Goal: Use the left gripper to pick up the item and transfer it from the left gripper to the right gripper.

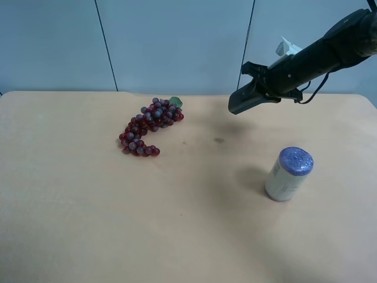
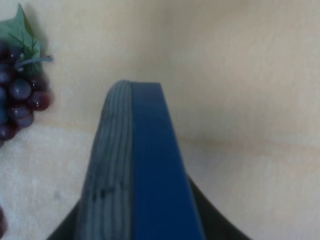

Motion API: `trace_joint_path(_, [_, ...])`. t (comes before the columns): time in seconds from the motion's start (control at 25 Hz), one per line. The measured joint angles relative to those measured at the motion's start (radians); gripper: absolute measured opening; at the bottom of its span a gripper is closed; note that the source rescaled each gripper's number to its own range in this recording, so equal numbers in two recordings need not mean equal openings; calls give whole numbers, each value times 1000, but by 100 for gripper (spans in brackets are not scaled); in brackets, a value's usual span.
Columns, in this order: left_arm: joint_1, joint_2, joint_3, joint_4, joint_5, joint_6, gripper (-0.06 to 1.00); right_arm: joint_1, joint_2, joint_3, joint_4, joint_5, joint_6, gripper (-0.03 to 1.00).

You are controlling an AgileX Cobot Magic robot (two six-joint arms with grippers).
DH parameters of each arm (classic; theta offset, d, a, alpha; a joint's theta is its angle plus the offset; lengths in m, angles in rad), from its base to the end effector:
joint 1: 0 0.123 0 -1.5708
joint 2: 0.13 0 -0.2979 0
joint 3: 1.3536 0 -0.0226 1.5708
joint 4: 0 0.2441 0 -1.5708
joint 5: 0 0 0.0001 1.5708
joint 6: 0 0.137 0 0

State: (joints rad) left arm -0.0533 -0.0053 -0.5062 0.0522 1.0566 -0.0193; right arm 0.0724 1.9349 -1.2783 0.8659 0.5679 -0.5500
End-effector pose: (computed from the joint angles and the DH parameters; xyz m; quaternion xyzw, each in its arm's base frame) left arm 0.0164 0.0054 0.2558 0.0133 0.8487 0.0069 0.5286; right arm 0.4253 0.0872 0.1702 0.0112 0.9348 0.2419 0.2598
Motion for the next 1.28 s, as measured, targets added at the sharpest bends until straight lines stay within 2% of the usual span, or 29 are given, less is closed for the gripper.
trace_joint_path(0.08, [0,0,0,0,0,0,100,0,0,0,0,0,0,5])
trace_joint_path(0.12, [0,0,0,0,0,0,100,0,0,0,0,0,-2,16])
trace_joint_path(0.24, [0,0,0,0,0,0,100,0,0,0,0,-7,-5,70])
trace_joint_path(0.28, [0,0,0,0,0,0,100,0,0,0,0,-7,-6,84])
trace_joint_path(0.36, [0,0,0,0,0,0,100,0,0,0,0,-7,-6,93])
trace_joint_path(0.52, [0,0,0,0,0,0,100,0,0,0,0,-6,-6,99])
trace_joint_path(0.88, [0,0,3,0,-1,0,100,0,-49,0,-19,28,3,100])
trace_joint_path(1.12, [0,0,5,0,-1,0,100,0,-168,0,-142,61,89,100])
trace_joint_path(1.28, [0,0,5,0,-1,0,100,0,-257,0,-257,129,169,100])
